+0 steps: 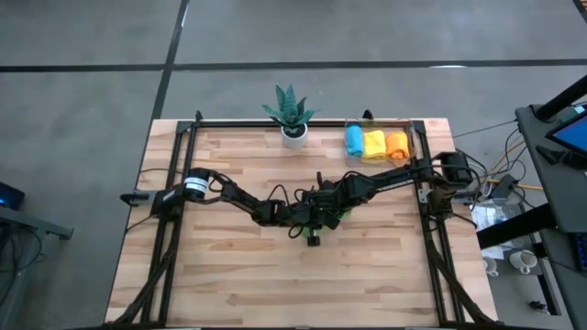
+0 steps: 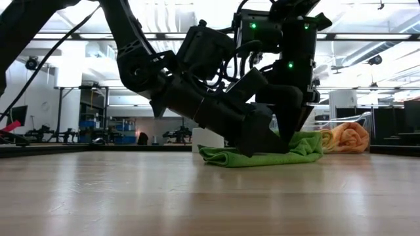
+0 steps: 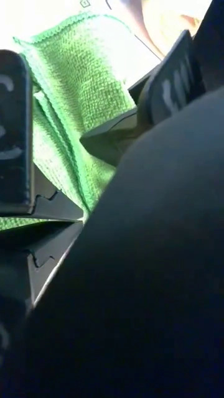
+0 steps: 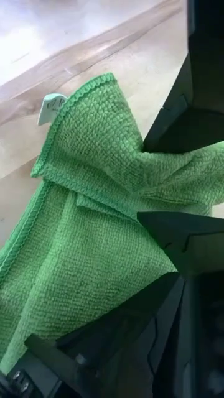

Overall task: Roll microfiber towels into tight, uniform cylinder then place into a basket
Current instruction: Roll the green microfiber cloth

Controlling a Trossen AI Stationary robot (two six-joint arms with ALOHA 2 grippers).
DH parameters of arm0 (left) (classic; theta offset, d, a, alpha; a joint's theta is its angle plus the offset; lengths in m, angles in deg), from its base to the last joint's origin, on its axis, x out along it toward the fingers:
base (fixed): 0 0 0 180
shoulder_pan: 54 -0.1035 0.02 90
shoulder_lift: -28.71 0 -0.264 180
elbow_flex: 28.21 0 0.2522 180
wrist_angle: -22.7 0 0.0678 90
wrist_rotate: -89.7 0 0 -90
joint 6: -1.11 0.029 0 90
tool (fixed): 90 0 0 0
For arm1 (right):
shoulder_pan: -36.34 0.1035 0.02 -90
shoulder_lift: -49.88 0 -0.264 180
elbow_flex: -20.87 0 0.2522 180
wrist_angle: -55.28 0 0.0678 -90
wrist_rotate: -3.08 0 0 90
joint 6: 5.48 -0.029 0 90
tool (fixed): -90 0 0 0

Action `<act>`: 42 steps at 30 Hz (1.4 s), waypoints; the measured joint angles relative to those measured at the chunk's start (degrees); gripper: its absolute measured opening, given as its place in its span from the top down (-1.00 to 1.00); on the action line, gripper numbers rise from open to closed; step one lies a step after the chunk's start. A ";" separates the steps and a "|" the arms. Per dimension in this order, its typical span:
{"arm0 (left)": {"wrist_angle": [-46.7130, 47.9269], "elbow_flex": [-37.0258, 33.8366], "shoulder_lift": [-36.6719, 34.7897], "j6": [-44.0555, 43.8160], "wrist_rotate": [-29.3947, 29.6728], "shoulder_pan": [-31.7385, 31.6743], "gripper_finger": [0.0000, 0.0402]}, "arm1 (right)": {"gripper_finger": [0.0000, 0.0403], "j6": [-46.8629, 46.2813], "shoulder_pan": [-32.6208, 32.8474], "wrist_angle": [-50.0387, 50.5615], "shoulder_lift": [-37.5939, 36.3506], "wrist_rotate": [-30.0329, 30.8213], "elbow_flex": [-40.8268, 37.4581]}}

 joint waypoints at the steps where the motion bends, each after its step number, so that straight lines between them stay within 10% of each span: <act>1: 0.00 -0.05 0.00 -0.01 0.00 -0.04 1.00 | 0.31 -0.10 0.01 -0.03 0.00 -0.03 -0.02; 10: 0.43 -0.32 -0.37 3.28 0.17 -0.11 1.00 | 0.31 0.37 0.06 -0.07 0.00 -0.49 0.42; 27: 36.04 -8.38 -23.55 2.78 0.41 1.28 1.00 | 0.36 -0.02 0.17 -5.17 -2.75 -1.03 -0.13; 42: 18.21 -24.97 -25.20 -17.58 -2.09 8.59 1.00 | 0.37 1.51 0.23 -7.03 -2.73 -1.11 -0.66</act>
